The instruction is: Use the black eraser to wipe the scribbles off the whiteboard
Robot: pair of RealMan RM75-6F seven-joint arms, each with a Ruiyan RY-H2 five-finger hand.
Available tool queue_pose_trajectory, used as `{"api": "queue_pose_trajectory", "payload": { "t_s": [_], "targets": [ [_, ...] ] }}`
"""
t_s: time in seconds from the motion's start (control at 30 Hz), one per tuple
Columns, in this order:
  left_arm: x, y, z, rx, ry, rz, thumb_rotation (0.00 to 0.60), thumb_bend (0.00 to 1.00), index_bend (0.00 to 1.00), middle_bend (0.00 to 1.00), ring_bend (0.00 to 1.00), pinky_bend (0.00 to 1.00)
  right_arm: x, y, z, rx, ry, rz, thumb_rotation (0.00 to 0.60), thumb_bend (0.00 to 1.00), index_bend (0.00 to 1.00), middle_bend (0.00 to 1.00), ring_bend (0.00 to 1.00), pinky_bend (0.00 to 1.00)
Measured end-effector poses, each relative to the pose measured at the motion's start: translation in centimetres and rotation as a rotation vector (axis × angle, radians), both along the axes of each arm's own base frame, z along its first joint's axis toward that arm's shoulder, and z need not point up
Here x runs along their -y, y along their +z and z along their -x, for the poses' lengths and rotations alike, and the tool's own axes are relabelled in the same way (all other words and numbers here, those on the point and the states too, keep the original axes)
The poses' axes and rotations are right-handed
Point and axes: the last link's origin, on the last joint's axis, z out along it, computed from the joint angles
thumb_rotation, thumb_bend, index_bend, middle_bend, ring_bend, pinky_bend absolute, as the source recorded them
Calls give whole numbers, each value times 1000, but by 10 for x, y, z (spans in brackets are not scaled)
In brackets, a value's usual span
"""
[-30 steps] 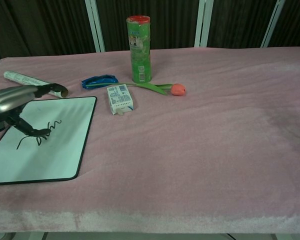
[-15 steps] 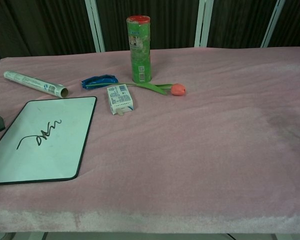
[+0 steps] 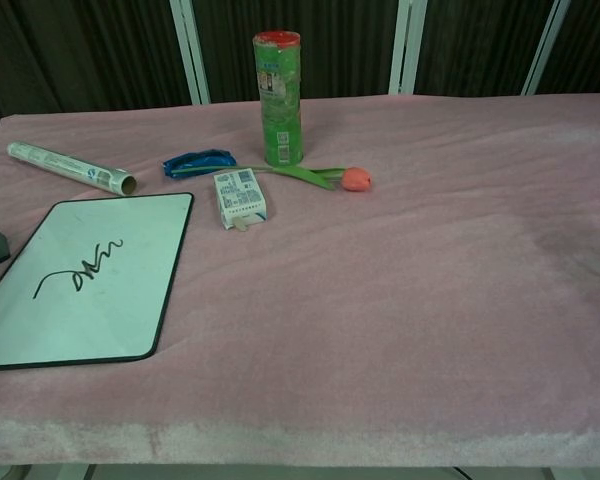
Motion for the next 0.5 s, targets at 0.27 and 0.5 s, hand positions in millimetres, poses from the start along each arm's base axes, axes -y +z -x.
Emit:
{"api": "queue_pose_trajectory", "payload": {
  "t_s": [0.27, 0.5],
  "targets": [
    [-5, 0, 5, -6, 24, 6, 600, 301, 398, 409, 388, 474, -1, -1, 0, 1, 2, -8, 600, 264, 0, 0, 0, 110],
    [-9, 3, 3, -19, 19, -60, 600, 566, 600, 632, 593, 691, -1, 0, 0, 2, 4, -16, 600, 264, 0, 0, 0, 110]
  ]
}}
